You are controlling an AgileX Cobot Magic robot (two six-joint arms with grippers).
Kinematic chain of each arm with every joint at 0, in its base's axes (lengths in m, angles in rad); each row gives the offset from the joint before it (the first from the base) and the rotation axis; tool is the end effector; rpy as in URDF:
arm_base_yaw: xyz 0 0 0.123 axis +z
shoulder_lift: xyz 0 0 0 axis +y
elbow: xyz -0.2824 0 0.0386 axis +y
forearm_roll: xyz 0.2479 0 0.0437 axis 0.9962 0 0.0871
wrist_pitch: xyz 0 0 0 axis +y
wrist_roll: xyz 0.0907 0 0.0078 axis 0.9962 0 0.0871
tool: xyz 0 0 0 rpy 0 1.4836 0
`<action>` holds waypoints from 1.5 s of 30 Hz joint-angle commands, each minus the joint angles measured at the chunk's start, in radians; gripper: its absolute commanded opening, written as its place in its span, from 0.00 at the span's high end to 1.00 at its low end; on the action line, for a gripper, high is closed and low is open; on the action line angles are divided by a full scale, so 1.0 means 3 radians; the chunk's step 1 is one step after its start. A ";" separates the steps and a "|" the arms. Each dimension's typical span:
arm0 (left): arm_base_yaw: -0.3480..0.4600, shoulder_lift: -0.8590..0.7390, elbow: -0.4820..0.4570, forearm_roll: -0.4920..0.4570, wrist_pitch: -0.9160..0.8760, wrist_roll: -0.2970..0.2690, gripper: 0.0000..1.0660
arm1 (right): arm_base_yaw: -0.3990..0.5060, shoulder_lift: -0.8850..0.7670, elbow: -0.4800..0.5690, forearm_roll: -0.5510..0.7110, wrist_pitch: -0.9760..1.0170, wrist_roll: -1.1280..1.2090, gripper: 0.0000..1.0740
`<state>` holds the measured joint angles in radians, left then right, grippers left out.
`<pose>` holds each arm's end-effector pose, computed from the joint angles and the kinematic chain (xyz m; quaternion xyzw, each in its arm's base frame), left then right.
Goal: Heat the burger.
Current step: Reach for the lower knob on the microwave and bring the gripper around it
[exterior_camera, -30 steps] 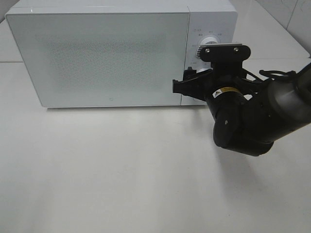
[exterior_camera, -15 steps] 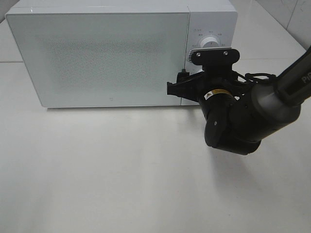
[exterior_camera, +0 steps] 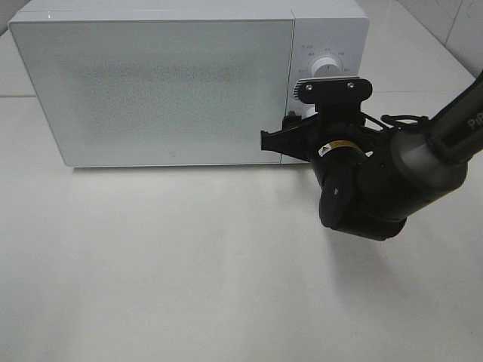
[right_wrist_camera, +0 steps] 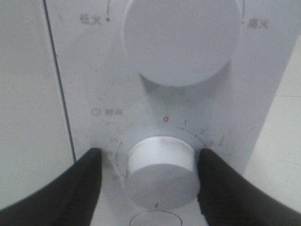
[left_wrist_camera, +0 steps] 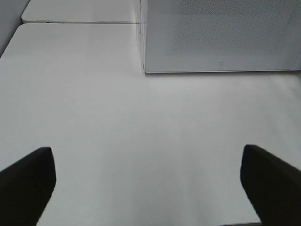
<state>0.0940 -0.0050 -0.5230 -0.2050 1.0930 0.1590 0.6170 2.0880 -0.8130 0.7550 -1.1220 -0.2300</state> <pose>-0.0091 -0.0174 0.2822 0.0346 0.8492 -0.0360 0.5257 0.3240 0.1610 0.1105 0.0345 0.7599 -0.0085 0.6491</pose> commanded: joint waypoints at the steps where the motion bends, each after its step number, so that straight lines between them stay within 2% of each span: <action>1: 0.0010 -0.0057 0.0003 0.0000 -0.0043 -0.0017 0.06 | -0.0037 -0.0003 -0.0033 -0.0043 0.0023 -0.0003 0.65; 2: 0.0010 -0.0057 0.0003 0.0000 -0.0043 -0.0017 0.06 | -0.0037 -0.0003 -0.0033 -0.0043 0.0023 -0.0003 0.65; 3: 0.0010 -0.0057 0.0003 0.0000 -0.0043 -0.0017 0.06 | -0.0037 -0.0003 -0.0033 -0.0067 0.0017 -0.0003 0.77; 4: 0.0010 -0.0057 0.0003 0.0000 -0.0043 -0.0017 0.06 | -0.0037 -0.0003 -0.0033 -0.0087 0.0013 -0.0003 0.82; 5: 0.0010 -0.0057 0.0003 0.0000 -0.0043 -0.0017 0.06 | -0.0037 -0.0003 -0.0033 -0.0087 0.0013 -0.0003 0.82; 6: 0.0010 -0.0057 0.0003 0.0000 -0.0043 -0.0017 0.06 | -0.0037 -0.0003 -0.0033 -0.0133 0.0013 -0.0003 0.91; 10: 0.0010 -0.0057 0.0003 0.0000 -0.0043 -0.0017 0.06 | -0.0037 -0.0003 -0.0033 -0.0147 -0.0023 0.0097 0.99; 19: 0.0010 -0.0057 0.0003 0.0000 -0.0043 -0.0017 0.06 | -0.0033 -0.0003 -0.0033 -0.0313 -0.0197 0.0507 0.99; 23: 0.0010 -0.0057 0.0003 0.0000 -0.0043 -0.0017 0.06 | -0.0033 -0.0003 -0.0033 -0.0453 -0.0233 0.0997 0.99; 24: 0.0010 -0.0057 0.0003 0.0000 -0.0043 -0.0017 0.06 | -0.0033 -0.0003 -0.0033 -0.0560 -0.0233 0.1323 0.99; 27: 0.0010 -0.0057 0.0003 0.0000 -0.0043 -0.0017 0.06 | -0.0033 -0.0003 -0.0033 -0.0600 -0.0230 0.1493 0.99; 33: 0.0010 -0.0057 0.0003 0.0000 -0.0043 -0.0013 0.06 | -0.0033 -0.0003 -0.0033 -0.0793 -0.0230 0.2777 1.00; 35: 0.0010 -0.0057 0.0003 0.0000 -0.0043 -0.0013 0.06 | -0.0033 -0.0003 -0.0033 -0.0823 -0.0230 0.2963 1.00; 36: 0.0010 -0.0057 0.0003 0.0000 -0.0043 -0.0013 0.06 | -0.0033 -0.0003 -0.0033 -0.0883 -0.0227 0.3373 1.00; 37: 0.0010 -0.0057 0.0003 0.0000 -0.0043 -0.0013 0.06 | -0.0033 -0.0003 -0.0033 -0.0883 -0.0227 0.3373 1.00; 38: 0.0010 -0.0057 0.0003 0.0000 -0.0043 -0.0013 0.06 | -0.0033 -0.0003 -0.0033 -0.0953 -0.0227 0.3763 1.00; 43: 0.0010 -0.0057 0.0003 0.0000 -0.0043 -0.0013 0.06 | -0.0033 -0.0003 -0.0033 -0.1067 -0.0227 0.4513 1.00; 44: 0.0010 -0.0057 0.0003 0.0000 -0.0043 -0.0013 0.06 | -0.0033 -0.0003 -0.0033 -0.1140 -0.0227 0.4907 1.00; 45: 0.0010 -0.0057 0.0003 0.0000 -0.0043 -0.0013 0.06 | -0.0033 -0.0003 -0.0033 -0.1140 -0.0227 0.4907 1.00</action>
<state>0.0940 -0.0050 -0.5230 -0.2050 1.0930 0.1590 0.5980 2.0950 -0.7800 0.6330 -1.1660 1.1120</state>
